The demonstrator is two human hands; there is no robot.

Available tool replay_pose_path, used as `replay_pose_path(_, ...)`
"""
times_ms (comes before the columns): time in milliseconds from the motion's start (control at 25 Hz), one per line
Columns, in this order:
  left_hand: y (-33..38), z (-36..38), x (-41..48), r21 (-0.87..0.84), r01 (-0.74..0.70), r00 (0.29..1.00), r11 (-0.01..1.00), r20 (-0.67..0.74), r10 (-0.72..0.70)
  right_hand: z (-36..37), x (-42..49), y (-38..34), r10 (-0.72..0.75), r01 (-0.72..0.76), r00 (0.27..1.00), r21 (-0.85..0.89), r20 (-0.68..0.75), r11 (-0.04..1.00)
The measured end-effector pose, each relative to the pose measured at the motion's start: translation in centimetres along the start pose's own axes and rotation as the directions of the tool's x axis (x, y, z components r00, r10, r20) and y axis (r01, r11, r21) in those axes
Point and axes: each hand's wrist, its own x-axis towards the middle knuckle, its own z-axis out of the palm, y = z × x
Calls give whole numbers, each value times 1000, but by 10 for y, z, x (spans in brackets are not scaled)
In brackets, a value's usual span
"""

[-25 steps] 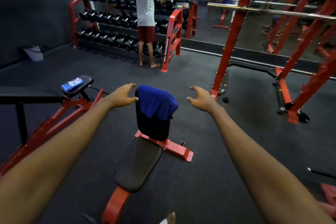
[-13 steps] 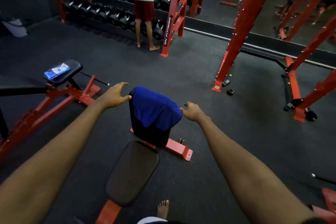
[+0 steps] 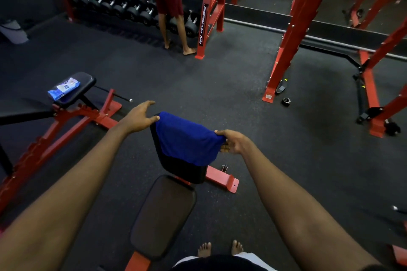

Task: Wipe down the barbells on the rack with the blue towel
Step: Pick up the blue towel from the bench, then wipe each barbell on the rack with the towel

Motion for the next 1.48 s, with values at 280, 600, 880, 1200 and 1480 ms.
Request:
replay_pose_path(280, 58, 7, 47, -56, 14, 998, 998, -57, -17, -72, -22, -67, -48, 5, 989, 294, 139, 956)
replay_pose_path(600, 193, 68, 107, -197, 13, 998, 980, -52, -24, -192, -49, -144, -259, 180, 955, 410, 146, 894)
replay_pose_path(880, 324, 183, 163, -457, 303, 904, 836, 417, -100, -300, -51, -182, -303, 250, 952, 480, 35, 841)
replay_pose_path(1200, 435, 218, 255, -665, 701, 631, 260, 747, 210, -395, -16, -255, -354, 364, 925, 572, -135, 735)
replay_pose_path(1480, 484, 209, 347, -833, 535, 817, 141, 553, 163, -483, 44, -279, -249, 482, 830, 416, -499, 771)
